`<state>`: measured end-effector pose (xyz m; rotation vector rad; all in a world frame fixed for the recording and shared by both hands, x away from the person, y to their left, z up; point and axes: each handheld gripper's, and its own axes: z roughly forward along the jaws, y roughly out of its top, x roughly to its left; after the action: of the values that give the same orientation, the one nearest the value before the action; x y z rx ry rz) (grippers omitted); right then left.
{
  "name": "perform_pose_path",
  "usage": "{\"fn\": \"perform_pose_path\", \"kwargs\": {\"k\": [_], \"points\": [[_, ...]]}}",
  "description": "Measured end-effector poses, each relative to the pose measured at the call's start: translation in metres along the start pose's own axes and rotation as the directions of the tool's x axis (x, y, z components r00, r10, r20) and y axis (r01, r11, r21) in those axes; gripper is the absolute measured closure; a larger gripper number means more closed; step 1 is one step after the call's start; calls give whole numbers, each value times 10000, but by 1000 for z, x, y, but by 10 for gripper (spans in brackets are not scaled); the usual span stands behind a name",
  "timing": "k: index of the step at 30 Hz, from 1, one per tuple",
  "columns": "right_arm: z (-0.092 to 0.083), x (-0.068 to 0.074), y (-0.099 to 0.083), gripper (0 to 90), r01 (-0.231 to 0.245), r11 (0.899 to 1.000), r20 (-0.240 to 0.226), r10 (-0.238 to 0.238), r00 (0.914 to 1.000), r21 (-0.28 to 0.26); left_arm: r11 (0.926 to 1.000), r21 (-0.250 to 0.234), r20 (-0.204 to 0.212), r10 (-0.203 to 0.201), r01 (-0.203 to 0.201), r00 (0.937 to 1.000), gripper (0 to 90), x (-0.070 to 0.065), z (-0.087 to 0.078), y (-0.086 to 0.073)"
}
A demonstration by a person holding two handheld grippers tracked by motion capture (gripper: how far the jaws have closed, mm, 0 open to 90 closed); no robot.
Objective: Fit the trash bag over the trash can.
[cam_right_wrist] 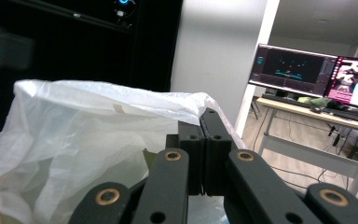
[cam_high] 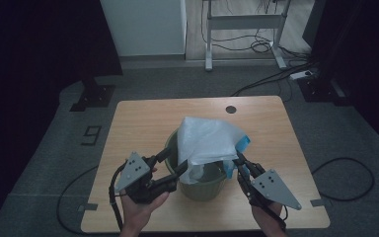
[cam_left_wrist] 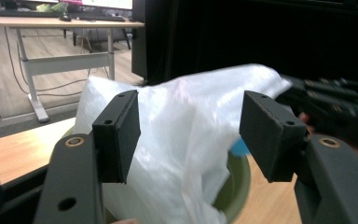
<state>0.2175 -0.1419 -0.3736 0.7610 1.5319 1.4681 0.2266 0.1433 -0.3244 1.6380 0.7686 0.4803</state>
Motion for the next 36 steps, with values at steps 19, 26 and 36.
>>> {"fn": "perform_pose_path", "kwargs": {"k": [19, 26, 36], "points": [[6, 17, -2, 874, 725, 9972, -801, -709, 9943, 161, 9888, 1441, 1096, 217, -374, 9937, 798, 6, 42, -7], [-1, 26, -10, 570, 179, 9983, -542, -149, 9984, 556, 9981, 566, 966, -303, 249, 9949, 889, 14, 35, -12], [-8, 53, -34, 281, -1067, 9839, 905, 943, 9914, 1432, 9983, 361, 864, -490, 461, 9951, 892, 12, 35, -13]]}}
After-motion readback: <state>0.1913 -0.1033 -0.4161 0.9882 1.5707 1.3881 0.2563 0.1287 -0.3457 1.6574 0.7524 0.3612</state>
